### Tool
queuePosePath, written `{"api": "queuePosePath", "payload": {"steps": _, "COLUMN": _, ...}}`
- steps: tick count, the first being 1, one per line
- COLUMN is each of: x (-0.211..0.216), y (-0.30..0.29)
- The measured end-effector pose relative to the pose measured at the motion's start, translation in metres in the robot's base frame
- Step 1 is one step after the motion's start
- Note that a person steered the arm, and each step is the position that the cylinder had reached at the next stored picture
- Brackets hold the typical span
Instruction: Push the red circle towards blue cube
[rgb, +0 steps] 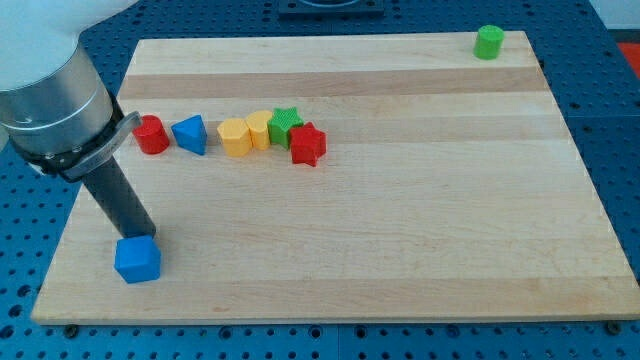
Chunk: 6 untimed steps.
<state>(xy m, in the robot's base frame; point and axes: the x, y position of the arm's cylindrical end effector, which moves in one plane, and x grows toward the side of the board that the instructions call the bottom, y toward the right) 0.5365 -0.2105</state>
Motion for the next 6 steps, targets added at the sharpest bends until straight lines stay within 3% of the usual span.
{"api": "queuePosePath", "payload": {"steps": 1, "x": -0.019, "y": -0.012}}
{"api": "queuePosePath", "payload": {"steps": 3, "x": -0.056, "y": -0.094}}
{"api": "queuePosePath", "payload": {"steps": 4, "x": -0.074, "y": -0.094}}
{"api": "queuePosePath", "payload": {"steps": 6, "x": -0.148, "y": -0.093}}
